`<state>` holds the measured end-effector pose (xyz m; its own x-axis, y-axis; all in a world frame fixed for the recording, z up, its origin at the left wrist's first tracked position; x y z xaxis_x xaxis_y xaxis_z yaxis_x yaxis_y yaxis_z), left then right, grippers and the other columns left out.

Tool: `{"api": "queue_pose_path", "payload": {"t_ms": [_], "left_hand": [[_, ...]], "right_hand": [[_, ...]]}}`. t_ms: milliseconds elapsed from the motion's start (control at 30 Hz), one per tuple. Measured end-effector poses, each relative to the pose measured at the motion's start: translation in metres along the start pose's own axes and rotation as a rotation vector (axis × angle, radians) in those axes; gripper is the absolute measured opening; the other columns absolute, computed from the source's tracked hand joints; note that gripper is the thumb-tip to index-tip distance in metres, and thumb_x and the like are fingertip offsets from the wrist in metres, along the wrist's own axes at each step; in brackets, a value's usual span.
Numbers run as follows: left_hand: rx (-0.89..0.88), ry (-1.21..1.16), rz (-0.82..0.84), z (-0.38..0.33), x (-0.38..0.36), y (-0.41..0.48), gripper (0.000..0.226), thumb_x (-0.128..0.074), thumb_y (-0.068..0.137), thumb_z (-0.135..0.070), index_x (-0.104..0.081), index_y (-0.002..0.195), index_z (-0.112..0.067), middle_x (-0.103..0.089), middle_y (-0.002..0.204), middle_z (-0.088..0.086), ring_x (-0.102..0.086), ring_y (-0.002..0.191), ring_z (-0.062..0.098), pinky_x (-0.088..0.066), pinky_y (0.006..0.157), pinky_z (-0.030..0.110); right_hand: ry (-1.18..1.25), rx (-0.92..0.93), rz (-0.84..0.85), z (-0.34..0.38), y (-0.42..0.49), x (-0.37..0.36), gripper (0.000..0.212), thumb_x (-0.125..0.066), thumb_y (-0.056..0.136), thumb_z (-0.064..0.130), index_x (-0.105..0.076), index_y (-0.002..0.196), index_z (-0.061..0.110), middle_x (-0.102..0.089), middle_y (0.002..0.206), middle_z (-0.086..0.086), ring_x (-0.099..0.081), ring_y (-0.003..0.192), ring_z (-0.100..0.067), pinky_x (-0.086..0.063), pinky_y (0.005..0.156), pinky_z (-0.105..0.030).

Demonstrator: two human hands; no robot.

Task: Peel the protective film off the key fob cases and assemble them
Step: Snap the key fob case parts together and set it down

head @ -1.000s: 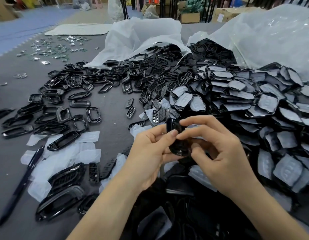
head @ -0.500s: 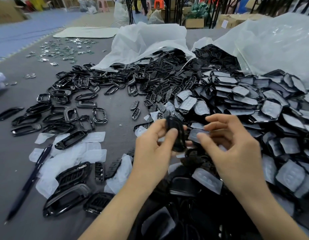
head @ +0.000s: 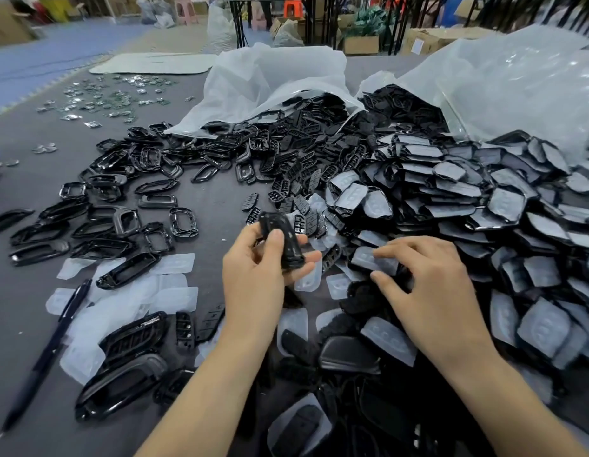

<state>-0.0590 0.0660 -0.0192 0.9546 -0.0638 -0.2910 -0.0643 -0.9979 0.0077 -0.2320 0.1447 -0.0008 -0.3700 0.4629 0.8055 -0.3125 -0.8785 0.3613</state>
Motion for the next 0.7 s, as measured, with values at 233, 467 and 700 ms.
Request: {"api": "queue_pose_path", "payload": {"t_ms": [233, 467, 700], "left_hand": [[0.008, -0.073, -0.175, 0.000, 0.012, 0.005, 0.015, -0.042, 0.102, -0.013, -0.056, 0.097, -0.012, -0.074, 0.077, 0.004, -0.073, 0.068, 0.027, -0.055, 0.055, 0.022], [0.009, -0.136, -0.197, -0.001, 0.014, 0.003, 0.021, -0.038, 0.099, -0.004, -0.058, 0.102, -0.007, -0.071, 0.097, 0.015, -0.073, 0.079, 0.025, -0.056, 0.063, 0.021], [0.001, -0.097, -0.166, -0.001, 0.011, 0.002, 0.024, -0.037, 0.098, 0.000, -0.060, 0.104, 0.001, -0.067, 0.101, 0.022, -0.074, 0.078, 0.025, -0.056, 0.063, 0.020]], "right_hand": [[0.074, 0.228, 0.177, 0.054, 0.005, -0.011, 0.018, -0.065, 0.086, 0.008, -0.070, 0.103, 0.013, -0.064, 0.103, 0.000, -0.056, 0.101, -0.018, -0.038, 0.087, -0.020], [-0.220, 0.432, 0.407, 0.075, 0.025, -0.047, 0.020, -0.049, 0.097, 0.019, -0.058, 0.115, 0.020, -0.054, 0.117, 0.002, -0.043, 0.111, -0.021, -0.039, 0.093, -0.031], [-0.002, 0.374, 0.215, 0.067, 0.032, -0.029, 0.012, -0.051, 0.094, 0.018, -0.059, 0.101, 0.013, -0.058, 0.100, 0.001, -0.046, 0.099, -0.015, -0.036, 0.086, -0.019]]}}
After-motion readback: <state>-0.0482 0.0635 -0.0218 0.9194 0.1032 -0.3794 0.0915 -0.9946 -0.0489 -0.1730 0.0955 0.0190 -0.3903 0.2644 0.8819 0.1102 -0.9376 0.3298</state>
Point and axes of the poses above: each hand's wrist, its own y-axis towards the middle knuckle, its own x-axis out of the back of the hand, z = x × y, the point moved 5 cm from there along y, towards the middle knuckle
